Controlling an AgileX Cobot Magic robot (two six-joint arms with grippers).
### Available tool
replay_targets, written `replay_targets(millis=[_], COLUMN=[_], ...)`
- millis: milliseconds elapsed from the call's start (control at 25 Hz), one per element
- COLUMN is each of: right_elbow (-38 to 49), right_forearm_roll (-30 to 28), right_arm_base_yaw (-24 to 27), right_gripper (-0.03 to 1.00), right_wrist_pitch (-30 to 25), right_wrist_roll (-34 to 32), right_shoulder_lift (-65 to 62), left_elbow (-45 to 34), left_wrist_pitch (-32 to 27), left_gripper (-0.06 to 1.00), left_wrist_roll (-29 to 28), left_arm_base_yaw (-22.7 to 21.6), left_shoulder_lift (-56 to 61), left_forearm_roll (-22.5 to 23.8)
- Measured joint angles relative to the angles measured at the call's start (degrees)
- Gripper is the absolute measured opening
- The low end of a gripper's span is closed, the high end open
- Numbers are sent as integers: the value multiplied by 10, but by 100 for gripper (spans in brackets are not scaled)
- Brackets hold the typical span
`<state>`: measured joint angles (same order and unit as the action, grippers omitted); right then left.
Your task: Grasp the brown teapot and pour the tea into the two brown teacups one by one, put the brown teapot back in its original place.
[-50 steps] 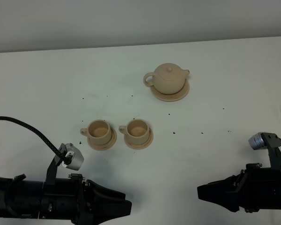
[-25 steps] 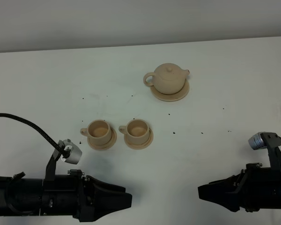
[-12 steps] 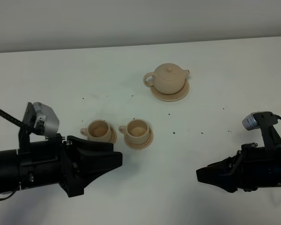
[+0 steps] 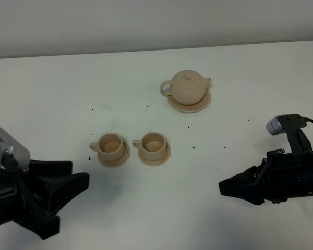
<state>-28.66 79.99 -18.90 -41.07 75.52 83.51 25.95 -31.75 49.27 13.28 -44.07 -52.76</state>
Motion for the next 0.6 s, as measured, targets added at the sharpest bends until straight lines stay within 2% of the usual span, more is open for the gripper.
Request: replay_targets(millis=[200, 280, 360, 480, 600], right_elbow=[-17, -19, -20, -23, -23], right_forearm_roll=[-19, -19, -21, -22, -23], right_arm_base_yaw=[0, 0, 0, 0, 0], right_gripper=[43, 43, 43, 43, 43], right_wrist_pitch=[8, 9, 10, 9, 9], right_wrist_roll=[-19, -20, -20, -20, -21], right_shoulder_lift=[0, 0, 0, 0, 0], left_elbow=[0, 0, 0, 0, 0], left_wrist_pitch=[-29, -49, -73, -90, -97], left_gripper=[44, 44, 43, 42, 42], left_wrist_roll=[-289, -382, -447, -507, -525], left_arm_base_yaw=[0, 0, 0, 0, 0], left_shoulder_lift=[70, 94, 117, 149, 179], left_forearm_roll=[260, 340, 413, 471, 481])
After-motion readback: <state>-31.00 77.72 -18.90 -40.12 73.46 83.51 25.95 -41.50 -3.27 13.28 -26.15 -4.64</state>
